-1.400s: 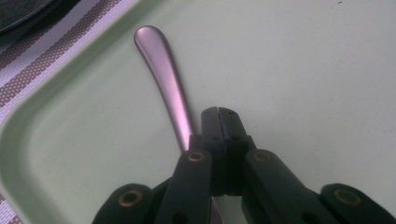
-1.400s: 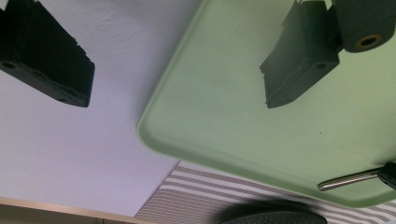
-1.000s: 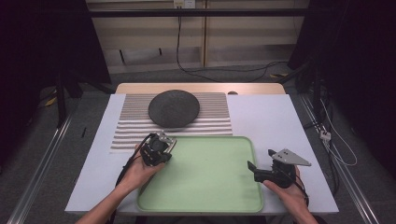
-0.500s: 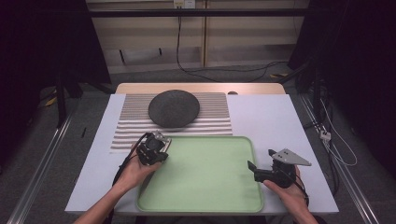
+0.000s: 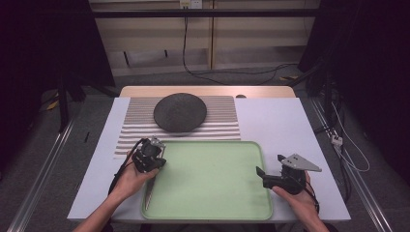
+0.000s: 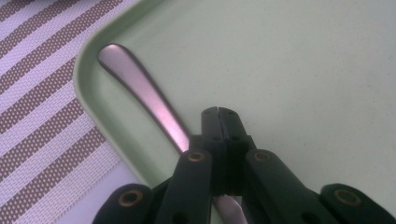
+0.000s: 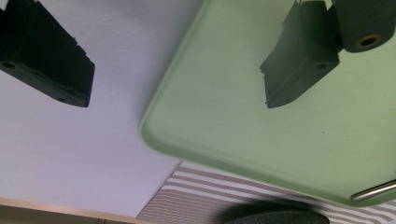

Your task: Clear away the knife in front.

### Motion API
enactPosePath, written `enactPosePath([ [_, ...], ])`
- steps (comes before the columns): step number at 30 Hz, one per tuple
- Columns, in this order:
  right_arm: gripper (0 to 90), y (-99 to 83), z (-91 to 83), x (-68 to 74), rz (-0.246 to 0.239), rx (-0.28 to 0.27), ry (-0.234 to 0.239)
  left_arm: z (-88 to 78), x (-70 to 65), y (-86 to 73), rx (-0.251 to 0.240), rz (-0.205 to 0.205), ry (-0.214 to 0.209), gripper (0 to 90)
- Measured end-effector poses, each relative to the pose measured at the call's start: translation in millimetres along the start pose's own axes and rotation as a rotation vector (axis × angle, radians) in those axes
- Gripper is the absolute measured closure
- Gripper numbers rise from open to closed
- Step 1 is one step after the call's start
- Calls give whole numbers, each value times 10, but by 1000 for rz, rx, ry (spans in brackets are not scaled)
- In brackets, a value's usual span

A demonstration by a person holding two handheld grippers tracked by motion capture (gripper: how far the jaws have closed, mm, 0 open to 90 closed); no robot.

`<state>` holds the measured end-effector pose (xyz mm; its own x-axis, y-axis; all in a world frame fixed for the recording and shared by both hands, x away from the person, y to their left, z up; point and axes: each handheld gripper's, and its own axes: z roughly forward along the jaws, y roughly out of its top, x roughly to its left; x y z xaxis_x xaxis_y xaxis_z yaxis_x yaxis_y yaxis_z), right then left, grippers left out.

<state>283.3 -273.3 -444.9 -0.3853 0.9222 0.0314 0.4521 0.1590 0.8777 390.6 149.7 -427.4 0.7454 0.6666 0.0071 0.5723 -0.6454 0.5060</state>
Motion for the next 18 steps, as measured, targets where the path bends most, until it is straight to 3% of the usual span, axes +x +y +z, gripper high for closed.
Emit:
enactPosePath([
  [18,94,-1,-11,1,1,-2,-2,-31,15,-67,-25,-25,6,900],
])
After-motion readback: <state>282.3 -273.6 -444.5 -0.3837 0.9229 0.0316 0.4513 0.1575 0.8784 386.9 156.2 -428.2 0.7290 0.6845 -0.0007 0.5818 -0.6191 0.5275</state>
